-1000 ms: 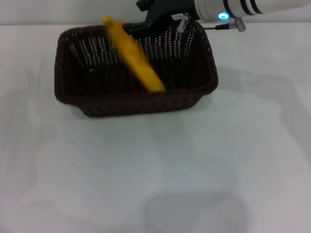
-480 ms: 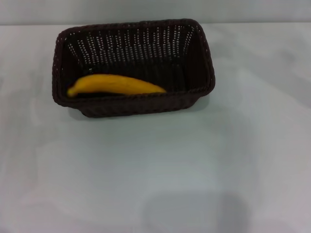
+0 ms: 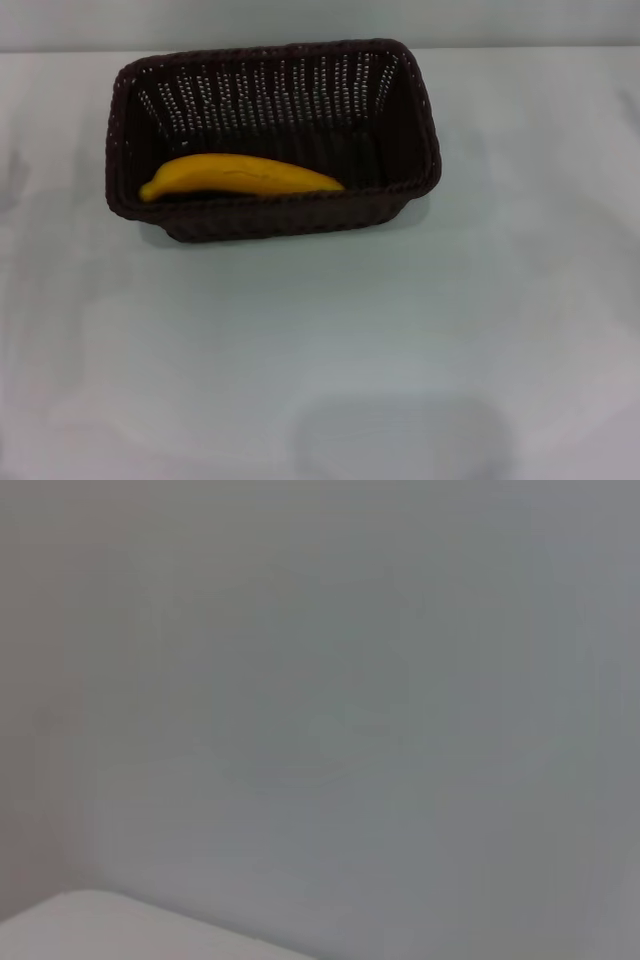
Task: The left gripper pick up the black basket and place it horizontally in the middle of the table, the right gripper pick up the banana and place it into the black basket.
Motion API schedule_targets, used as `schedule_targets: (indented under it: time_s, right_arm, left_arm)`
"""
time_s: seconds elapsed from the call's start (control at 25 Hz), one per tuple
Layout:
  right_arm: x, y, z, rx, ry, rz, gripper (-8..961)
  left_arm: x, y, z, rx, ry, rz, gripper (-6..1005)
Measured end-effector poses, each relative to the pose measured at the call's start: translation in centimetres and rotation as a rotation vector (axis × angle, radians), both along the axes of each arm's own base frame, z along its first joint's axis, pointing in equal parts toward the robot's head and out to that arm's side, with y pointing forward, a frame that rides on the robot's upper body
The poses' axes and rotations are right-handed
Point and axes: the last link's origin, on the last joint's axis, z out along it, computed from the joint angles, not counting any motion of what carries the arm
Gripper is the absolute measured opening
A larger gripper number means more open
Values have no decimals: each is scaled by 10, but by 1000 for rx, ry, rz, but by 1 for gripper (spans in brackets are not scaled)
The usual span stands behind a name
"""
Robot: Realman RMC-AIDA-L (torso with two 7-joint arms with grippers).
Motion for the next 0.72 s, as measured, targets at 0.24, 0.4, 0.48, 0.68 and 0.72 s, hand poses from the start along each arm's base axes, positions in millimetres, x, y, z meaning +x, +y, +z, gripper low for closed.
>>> schedule_targets:
  time_s: [0.24, 0.4, 0.48, 0.68, 0.72]
  right_arm:
    - [56, -10, -33, 7, -369, -346, 872]
    - [66, -12, -43, -29, -416, -403, 872]
    - [66, -12, -43, -31, -424, -403, 872]
    - [63, -9, -41, -23, -422, -394, 872]
    - [63, -8, -41, -21, -420, -393, 872]
  left_arm:
    - [1, -4, -6, -9, -15, -8, 895]
    - [4, -5, -8, 5, -28, -23, 895]
    - [5, -6, -7, 9, -25, -31, 895]
    - [2, -9, -9, 1, -21, -21, 895]
    - [2, -10, -8, 4, -20, -24, 895]
